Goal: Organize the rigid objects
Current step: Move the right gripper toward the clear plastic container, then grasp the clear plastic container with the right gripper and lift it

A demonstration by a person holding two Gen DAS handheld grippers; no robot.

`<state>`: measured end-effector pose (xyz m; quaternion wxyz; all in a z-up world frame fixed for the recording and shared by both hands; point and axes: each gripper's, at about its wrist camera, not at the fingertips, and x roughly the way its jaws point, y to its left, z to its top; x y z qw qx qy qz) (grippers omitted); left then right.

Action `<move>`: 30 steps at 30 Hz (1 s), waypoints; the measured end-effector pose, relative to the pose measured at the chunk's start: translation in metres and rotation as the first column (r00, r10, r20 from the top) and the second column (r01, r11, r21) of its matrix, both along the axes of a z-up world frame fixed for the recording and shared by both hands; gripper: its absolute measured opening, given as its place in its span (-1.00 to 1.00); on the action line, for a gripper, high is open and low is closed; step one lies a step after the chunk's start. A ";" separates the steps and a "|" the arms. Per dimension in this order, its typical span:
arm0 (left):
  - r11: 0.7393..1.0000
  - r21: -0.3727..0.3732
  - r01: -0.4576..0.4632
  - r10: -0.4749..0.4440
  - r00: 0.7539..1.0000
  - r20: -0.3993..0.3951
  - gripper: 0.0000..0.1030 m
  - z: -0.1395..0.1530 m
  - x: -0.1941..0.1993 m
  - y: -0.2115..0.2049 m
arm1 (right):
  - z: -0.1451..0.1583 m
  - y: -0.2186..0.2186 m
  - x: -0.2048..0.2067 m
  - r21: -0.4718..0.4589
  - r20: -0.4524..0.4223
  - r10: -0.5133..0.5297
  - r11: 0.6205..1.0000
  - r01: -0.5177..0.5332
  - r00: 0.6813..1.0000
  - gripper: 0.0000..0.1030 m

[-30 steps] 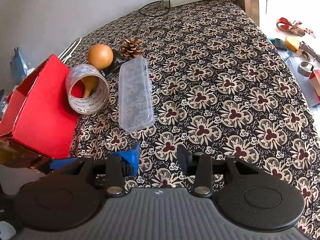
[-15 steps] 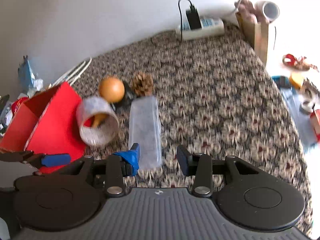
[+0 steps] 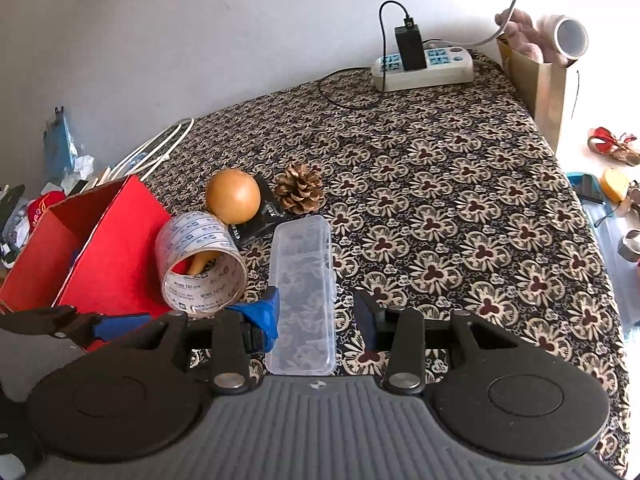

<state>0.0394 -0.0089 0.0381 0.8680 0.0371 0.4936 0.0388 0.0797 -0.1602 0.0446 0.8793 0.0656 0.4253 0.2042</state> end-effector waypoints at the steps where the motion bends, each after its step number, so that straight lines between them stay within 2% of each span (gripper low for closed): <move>1: 1.000 -0.006 -0.002 0.002 1.000 -0.005 0.76 -0.002 0.001 0.000 | -0.001 0.001 0.001 -0.002 -0.001 0.002 1.000 -0.002 1.000 -0.52; 9: 0.999 -0.048 -0.010 0.009 0.999 -0.033 0.76 -0.014 0.008 0.003 | -0.012 0.003 0.020 0.001 -0.043 0.019 1.000 -0.019 0.999 -0.52; 14: 0.995 -0.100 0.021 -0.025 0.999 -0.033 0.76 -0.023 0.010 0.001 | -0.023 0.002 0.041 0.053 -0.088 0.025 0.998 -0.020 0.996 -0.52; 22: 0.982 -0.109 0.157 -0.153 0.987 0.040 0.76 -0.032 0.020 -0.013 | -0.043 0.016 0.076 0.080 -0.127 0.087 0.994 -0.077 0.988 -0.52; 30: 0.952 -0.120 0.283 -0.275 0.958 0.077 0.76 -0.039 0.035 -0.017 | -0.058 0.001 0.095 0.230 -0.271 0.125 0.971 -0.061 0.954 -0.53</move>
